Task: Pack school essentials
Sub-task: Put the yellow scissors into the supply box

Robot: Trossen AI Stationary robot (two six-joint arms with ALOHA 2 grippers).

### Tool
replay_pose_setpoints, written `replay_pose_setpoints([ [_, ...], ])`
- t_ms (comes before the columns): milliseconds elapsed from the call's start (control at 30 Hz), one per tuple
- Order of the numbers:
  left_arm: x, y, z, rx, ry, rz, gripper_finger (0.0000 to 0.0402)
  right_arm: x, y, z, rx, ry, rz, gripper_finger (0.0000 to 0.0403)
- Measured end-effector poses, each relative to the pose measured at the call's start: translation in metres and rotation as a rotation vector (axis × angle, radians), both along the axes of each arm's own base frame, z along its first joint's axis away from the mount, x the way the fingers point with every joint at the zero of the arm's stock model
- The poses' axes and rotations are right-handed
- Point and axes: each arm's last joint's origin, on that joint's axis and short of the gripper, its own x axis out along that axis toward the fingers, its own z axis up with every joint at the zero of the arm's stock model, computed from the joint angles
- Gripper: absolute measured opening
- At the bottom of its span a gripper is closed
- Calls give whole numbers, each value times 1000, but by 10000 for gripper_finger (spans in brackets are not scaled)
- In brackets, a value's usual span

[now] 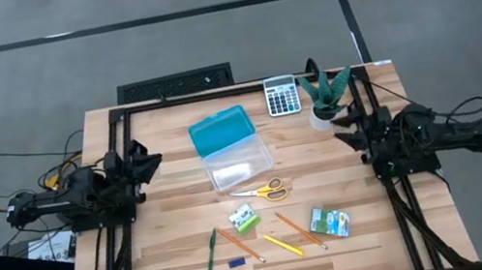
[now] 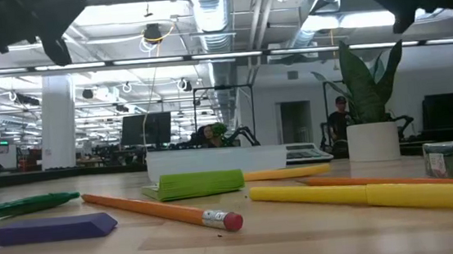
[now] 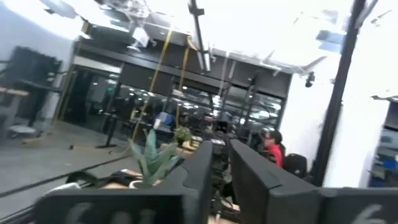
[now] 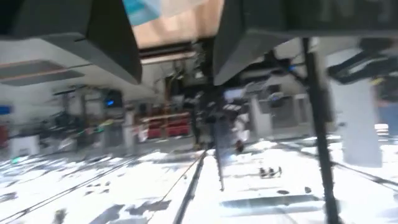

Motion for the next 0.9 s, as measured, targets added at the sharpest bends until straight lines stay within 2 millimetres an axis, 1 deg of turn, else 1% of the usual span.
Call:
replay_pose_setpoints([
  [100, 1, -1, 1, 39, -3, -38, 95, -5, -1, 12, -17, 5, -49, 251],
  [200, 0, -2, 3, 56, -19, -56, 138, -11, -2, 26, -24, -4, -72, 259],
  [267, 0, -2, 4, 42, -28, -63, 169, -12, -3, 33, -21, 24, -93, 259],
  [367, 0, -2, 4, -16, -30, -73, 219, -7, -5, 42, -20, 105, -143, 259],
  [433, 0, -1, 8, -53, -17, -62, 250, 2, -7, 42, -6, 198, -170, 259],
  [500, 0, 0, 14, -69, 17, -34, 274, 13, -10, 38, 6, 320, -192, 259],
  [600, 0, 1, 26, -61, 70, 11, 294, 33, -13, 27, 46, 512, -202, 259],
  [767, 5, 1, 42, -26, 113, 29, 299, 58, -17, -2, 107, 785, -201, 260],
  [900, 13, 1, 43, -4, 165, 36, 300, 75, -15, -20, 126, 916, -175, 260],
])
